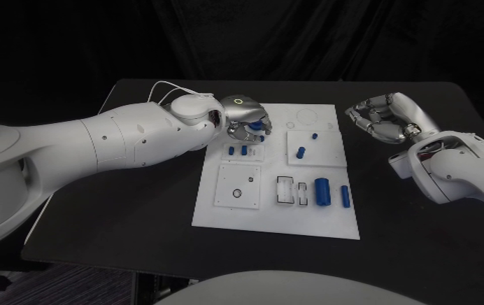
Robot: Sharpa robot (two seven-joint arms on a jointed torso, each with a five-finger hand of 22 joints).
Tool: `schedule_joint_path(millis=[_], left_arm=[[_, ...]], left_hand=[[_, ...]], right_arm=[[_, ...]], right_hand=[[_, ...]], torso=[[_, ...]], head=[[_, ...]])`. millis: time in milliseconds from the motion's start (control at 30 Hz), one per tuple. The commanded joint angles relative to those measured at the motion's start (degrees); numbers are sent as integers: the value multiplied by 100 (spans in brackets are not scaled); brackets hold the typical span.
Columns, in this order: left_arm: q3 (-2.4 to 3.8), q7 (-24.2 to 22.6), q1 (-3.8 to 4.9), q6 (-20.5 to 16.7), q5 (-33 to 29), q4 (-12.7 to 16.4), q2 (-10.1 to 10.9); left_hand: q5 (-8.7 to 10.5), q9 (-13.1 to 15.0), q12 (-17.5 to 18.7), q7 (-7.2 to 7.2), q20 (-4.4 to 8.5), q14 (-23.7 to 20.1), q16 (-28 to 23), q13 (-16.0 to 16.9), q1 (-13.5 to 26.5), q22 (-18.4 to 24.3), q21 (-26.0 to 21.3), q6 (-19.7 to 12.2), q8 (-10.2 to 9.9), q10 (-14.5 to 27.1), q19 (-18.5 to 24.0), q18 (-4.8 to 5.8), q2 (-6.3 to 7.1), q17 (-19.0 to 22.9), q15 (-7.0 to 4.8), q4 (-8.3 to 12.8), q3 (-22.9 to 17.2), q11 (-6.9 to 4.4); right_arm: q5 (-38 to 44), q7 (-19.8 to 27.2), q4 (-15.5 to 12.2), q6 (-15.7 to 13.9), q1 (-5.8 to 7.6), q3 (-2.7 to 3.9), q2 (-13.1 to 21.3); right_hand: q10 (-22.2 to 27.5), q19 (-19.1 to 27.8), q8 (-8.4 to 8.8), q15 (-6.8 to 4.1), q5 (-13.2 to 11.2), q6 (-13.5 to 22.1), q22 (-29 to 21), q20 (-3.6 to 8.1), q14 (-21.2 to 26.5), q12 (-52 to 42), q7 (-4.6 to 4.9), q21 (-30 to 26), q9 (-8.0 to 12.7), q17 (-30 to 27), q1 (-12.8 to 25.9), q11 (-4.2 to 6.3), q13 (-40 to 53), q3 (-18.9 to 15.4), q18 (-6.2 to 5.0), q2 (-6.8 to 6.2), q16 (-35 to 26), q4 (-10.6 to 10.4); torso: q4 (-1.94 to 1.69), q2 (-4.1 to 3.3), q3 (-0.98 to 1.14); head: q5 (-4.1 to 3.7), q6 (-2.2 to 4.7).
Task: Assemble the parts on the task board
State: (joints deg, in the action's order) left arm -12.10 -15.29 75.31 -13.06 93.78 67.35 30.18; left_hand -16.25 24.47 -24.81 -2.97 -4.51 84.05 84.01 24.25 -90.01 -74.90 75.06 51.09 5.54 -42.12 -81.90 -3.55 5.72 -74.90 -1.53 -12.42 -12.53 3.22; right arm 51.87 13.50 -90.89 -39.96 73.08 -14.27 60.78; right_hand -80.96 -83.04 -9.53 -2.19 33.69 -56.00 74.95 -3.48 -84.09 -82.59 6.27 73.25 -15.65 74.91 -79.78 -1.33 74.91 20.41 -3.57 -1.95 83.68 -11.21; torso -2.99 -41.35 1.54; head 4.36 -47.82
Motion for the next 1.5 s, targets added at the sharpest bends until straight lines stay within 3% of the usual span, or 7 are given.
schedule_joint_path(millis=[33, 400, 867, 1367, 1500], left_arm=[[3, -13, -17, 127, 42, -25, -29], [3, 8, -60, 171, 42, -122, -90], [4, 3, -142, 118, 42, -255, -170], [4, -68, -168, -82, 42, -255, -152], [4, -66, -175, -159, 42, -249, -148]], left_hand=[[-9, -49, 29, 35, 13, 113, -22, -113, 44, -936, -86, 82, -43, -123, 23, -43, 89, -296, -44, 8, -95, 0], [61, -112, 80, 156, 13, 114, -8, -246, 108, -902, -173, 135, -90, -185, 27, -53, 115, -280, -36, 51, -212, 11], [4, -143, 37, 159, 25, 115, 14, -303, 76, -904, -178, 255, -85, -319, 3, -50, 62, -280, -50, 153, -379, -12], [-27, -54, -126, 5, 61, 87, 19, -296, 64, -911, -216, 547, 82, -553, 2, -51, -9, -229, -89, 378, -546, -83], [-10, 18, -272, -116, 103, 94, 40, -231, 110, -936, -179, 686, 189, -703, -22, -42, -62, -243, -142, 463, -559, -157]], right_arm=[[2, -91, -17, 11, -13, 4, 6], [1, -57, -41, -9, -13, 5, 12], [-10, -25, -52, -13, -13, 5, 17], [-14, -30, -46, 1, -13, 5, 5], [-14, -30, -49, 1, -13, 5, 10]], right_hand=[[-44, -25, -23, -40, 37, 15, 913, -8, -387, -36, -7, 22, -5, 697, -16, -10, 413, -4, -26, 16, -9, 42], [-48, -24, -24, -40, 39, 20, 913, -7, -386, -39, -7, 15, -6, 689, -11, -10, 415, 0, -28, 17, -15, 47], [-55, -28, -30, -41, 41, 11, 916, -7, -388, -45, -10, 23, -9, 695, -12, -8, 423, 5, -26, 23, -11, 51], [-52, -29, -37, -42, 44, 3, 917, -6, -389, -43, -12, 22, -12, 695, -12, -6, 417, 9, -26, 24, -11, 58], [-52, -29, -37, -42, 44, 3, 917, -6, -389, -43, -12, 22, -12, 695, -12, -6, 417, 9, -26, 24, -11, 58]], torso=[[-1, -1, 3], [10, -2, 1], [2, 7, 2], [10, 4, -3], [-1, 1, -2]], head=[[11, -9], [43, -29], [25, -71], [33, -129], [14, -146]])
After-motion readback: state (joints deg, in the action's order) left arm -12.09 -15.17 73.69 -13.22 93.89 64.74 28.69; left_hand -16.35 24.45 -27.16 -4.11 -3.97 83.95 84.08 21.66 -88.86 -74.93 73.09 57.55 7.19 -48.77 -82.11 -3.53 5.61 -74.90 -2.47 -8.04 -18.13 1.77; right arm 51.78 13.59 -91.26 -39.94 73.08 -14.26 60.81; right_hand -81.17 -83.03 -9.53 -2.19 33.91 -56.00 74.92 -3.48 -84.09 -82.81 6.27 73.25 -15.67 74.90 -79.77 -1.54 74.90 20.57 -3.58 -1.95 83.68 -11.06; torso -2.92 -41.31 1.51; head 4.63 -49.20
